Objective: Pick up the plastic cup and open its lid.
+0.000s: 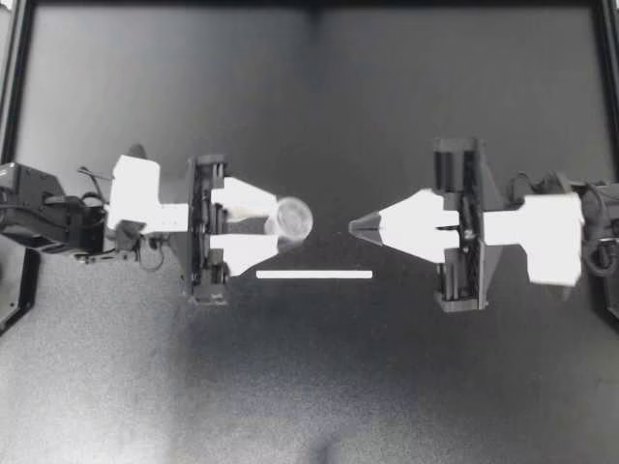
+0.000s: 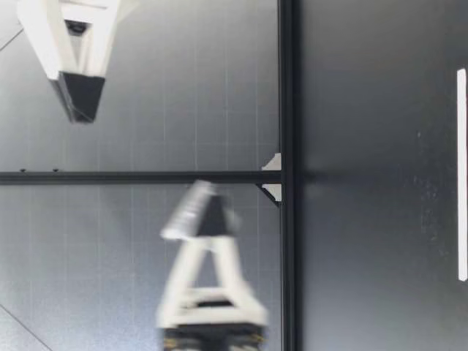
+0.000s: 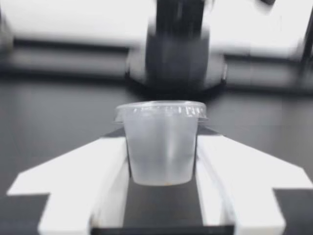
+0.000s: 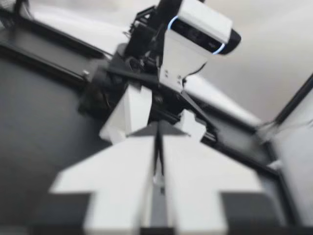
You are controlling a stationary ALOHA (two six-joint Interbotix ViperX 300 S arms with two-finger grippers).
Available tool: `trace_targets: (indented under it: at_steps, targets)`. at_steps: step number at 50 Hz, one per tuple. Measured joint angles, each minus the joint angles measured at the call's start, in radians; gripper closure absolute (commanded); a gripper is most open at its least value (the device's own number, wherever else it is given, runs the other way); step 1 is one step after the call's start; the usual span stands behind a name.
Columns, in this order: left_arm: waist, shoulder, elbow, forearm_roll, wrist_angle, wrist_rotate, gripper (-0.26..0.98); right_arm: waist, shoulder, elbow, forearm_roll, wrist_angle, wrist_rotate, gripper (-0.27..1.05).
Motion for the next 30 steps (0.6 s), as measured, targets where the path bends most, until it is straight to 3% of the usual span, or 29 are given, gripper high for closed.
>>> trace_targets:
  at_steps: [9, 30]
  targets:
    - [0.0, 0.014, -0.038, 0.0, -0.11, -0.064, 0.55, 0.0, -0.003, 0.005, 0.002, 0.0, -0.275, 0.33]
    - [0.0, 0.083, -0.109, 0.0, -0.14, -0.118, 0.55, -0.008, 0.04, 0.017, 0.138, -0.009, -0.816, 0.3]
